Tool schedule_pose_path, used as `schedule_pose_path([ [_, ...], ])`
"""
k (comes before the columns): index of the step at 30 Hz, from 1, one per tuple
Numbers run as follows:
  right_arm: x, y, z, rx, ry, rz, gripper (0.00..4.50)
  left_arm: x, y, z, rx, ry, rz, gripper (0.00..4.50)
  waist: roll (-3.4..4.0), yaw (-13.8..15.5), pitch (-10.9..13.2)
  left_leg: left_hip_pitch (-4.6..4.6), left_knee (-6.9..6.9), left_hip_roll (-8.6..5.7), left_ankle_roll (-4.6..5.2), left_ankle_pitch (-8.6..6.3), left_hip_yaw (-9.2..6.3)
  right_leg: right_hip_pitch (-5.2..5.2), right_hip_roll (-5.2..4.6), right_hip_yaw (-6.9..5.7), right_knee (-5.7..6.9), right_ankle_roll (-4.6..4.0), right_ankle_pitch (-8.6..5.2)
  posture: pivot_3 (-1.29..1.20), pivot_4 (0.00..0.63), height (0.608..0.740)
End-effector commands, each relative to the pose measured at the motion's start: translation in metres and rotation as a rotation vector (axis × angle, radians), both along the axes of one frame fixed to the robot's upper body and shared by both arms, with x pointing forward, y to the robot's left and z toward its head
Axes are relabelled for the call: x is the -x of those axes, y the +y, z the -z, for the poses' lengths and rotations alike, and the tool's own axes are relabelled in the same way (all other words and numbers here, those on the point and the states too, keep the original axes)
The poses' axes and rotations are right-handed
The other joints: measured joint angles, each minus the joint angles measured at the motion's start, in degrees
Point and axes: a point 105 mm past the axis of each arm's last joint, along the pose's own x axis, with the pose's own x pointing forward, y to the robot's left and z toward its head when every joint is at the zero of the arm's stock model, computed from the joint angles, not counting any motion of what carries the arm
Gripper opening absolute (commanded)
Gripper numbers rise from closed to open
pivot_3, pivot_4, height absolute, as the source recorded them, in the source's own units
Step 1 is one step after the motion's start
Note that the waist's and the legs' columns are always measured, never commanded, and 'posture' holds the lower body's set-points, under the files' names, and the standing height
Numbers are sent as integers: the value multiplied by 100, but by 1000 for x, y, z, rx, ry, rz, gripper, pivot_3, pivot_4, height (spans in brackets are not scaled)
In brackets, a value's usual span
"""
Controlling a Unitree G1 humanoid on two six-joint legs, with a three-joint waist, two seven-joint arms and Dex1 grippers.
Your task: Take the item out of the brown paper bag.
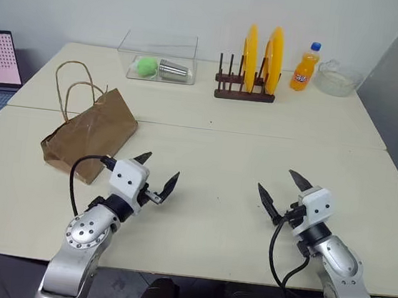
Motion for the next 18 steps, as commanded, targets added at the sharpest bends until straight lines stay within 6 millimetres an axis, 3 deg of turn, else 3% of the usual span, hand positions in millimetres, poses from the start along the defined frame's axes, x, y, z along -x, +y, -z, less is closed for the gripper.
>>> schedule_pose_path([
  [1,0,7,-9,-9,-40,-29,4500,2,-3,-9,9,-43,14,4476,0,4,0,0,0,0,0,0,-1,0,0,-1,0,0,0,0,150,740],
  [12,-5,23,-19,-22,-60,-143,4500,10,2,-18,-9,-111,-27,4476,0,4,0,0,0,0,0,0,-1,1,0,-1,-2,0,0,0,150,740],
  [15,-4,36,-37,-35,-85,-260,4500,12,20,-27,-18,-127,-84,4476,0,-6,1,0,0,0,0,0,-1,0,0,-2,-1,0,0,0,150,740],
  [18,1,54,-57,-23,-97,-438,4500,15,51,-39,-51,-134,-140,4476,2,-20,3,3,-3,3,0,0,-2,0,2,-2,1,0,0,0,150,740],
])
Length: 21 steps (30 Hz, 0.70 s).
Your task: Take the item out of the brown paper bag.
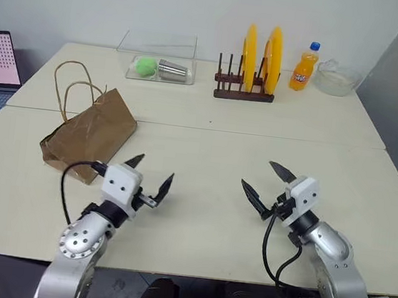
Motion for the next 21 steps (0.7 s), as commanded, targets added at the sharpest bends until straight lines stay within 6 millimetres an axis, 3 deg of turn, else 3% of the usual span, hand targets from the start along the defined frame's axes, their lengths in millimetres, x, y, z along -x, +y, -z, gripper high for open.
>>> schedule_pose_path([
  [1,14,24,-32,13,-63,-231,4500,6,32,-28,-40,-63,-54,4476,1,0,1,1,-2,1,0,0,-2,0,0,-2,0,0,0,0,150,740],
  [8,27,40,-55,106,-51,-534,4500,16,84,-65,44,-92,-168,4476,-2,29,2,-2,0,-2,2,-1,-7,9,-4,-10,-16,0,0,0,150,740],
  [16,27,43,-55,147,-48,-590,4500,21,144,-94,120,-37,-238,4476,-5,20,4,1,0,-1,2,-1,-16,9,-4,-18,-10,-1,0,0,150,740],
  [21,30,51,-61,141,-78,-609,4500,3,156,-109,104,42,-149,4476,-5,24,5,3,-1,-2,1,-1,-19,10,-4,-22,-12,-2,-1,0,150,740],
])
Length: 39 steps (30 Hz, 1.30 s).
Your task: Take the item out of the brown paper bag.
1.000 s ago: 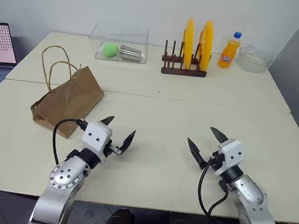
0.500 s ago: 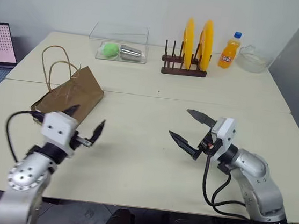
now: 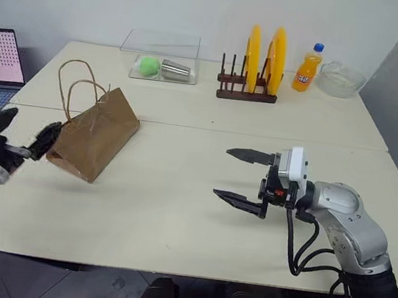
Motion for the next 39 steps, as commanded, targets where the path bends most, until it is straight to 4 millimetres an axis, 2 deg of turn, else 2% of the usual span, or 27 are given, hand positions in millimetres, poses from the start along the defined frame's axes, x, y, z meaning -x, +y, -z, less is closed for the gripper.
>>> schedule_pose_path([
  [1,7,8,-12,-14,-64,-34,4500,-12,5,-15,-31,24,73,4476,-1,0,1,-1,0,0,0,0,0,-1,0,0,0,0,0,0,150,740],
  [9,12,9,-14,-2,-90,-28,4500,-50,28,-33,-128,60,125,4476,0,-13,3,-14,-4,-1,-1,0,4,-18,-3,2,-1,-1,0,0,150,740],
  [13,13,10,-14,1,-95,-18,4500,-71,20,-33,-161,62,179,4476,-2,-12,2,-23,-4,-1,-1,0,6,-26,-4,4,-2,-1,1,0,150,740],
  [17,14,9,-14,9,-100,-9,4500,-79,12,-36,-179,66,244,4476,-4,-13,1,-56,0,-2,-1,1,9,-59,-4,5,4,-27,18,0,150,740],
  [19,15,8,-14,11,-100,-2,4500,-77,12,-38,-183,66,253,4476,-4,-15,1,-62,-1,-2,-1,1,13,-67,-5,7,6,-29,19,0,150,740],
  [24,17,6,-12,16,-87,24,4500,-58,36,-41,-152,16,141,4476,-3,-108,1,-62,-2,0,-1,1,17,-75,-5,14,11,-30,19,0,150,740],
  [27,20,5,-10,21,-77,24,4500,-41,31,-27,-124,57,160,4476,-3,-134,2,-63,-3,1,-1,0,16,-75,-9,14,9,-30,20,0,150,740],
  [33,22,7,-8,25,-65,10,4500,-11,13,12,-97,252,249,4476,-4,-131,1,-59,-2,0,-1,0,14,-70,-13,12,5,-29,19,0,150,740],
  [35,23,8,-8,25,-63,3,4500,-10,13,15,-102,271,241,4476,-5,-99,1,-54,-2,0,-1,0,12,-67,-14,10,9,-18,12,0,150,740],
  [39,22,12,-8,28,-67,-18,4500,-32,10,8,-127,237,210,4476,-7,-5,0,-45,1,0,2,6,4,-61,-12,-1,13,-14,17,0,150,740],
])
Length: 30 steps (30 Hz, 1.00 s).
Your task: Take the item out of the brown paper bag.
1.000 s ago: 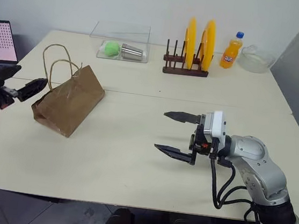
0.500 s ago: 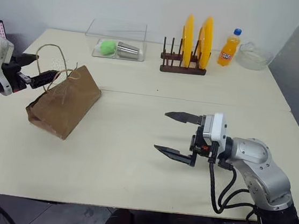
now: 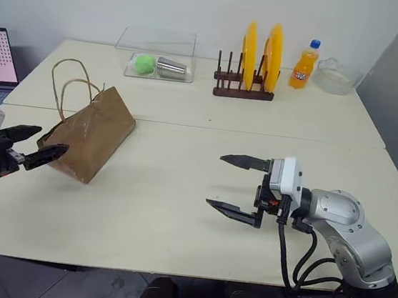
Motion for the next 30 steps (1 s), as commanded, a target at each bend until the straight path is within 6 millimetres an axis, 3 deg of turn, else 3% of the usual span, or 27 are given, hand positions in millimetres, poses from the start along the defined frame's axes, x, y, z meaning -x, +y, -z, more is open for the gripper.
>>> schedule_pose_path([
  [1,4,6,-9,-18,-35,-37,4500,-15,-4,-20,-33,-72,-9,4476,-2,28,-1,-1,0,0,1,1,-1,0,1,-1,-1,3,2,0,150,740],
  [6,5,7,-9,-13,-42,-35,4500,-22,-6,-17,19,-3,24,4476,-3,-7,-2,-8,1,-2,1,1,15,-5,1,13,-4,-13,16,0,150,740],
  [12,6,7,-9,-8,-43,-34,4500,-33,8,-13,-46,68,-3,4476,-3,-18,-1,-9,-4,-1,2,0,12,-9,4,8,-2,-23,21,0,150,740],
  [18,10,9,-14,-14,-58,-63,4500,-46,0,-7,-94,112,40,4476,-3,-14,-2,-8,3,-3,3,1,17,-5,3,13,-3,2,7,0,150,740],
  [21,14,9,-18,-17,-65,-89,4500,-51,-7,-3,-95,112,57,3903,-3,-14,-2,-7,4,-2,3,1,16,-6,4,12,2,2,7,0,150,740],
  [30,16,6,-19,9,-66,-99,4500,-56,-5,-2,-104,115,37,952,-4,-13,-2,-8,4,-3,3,1,15,-6,3,12,2,-1,9,0,150,740],
])
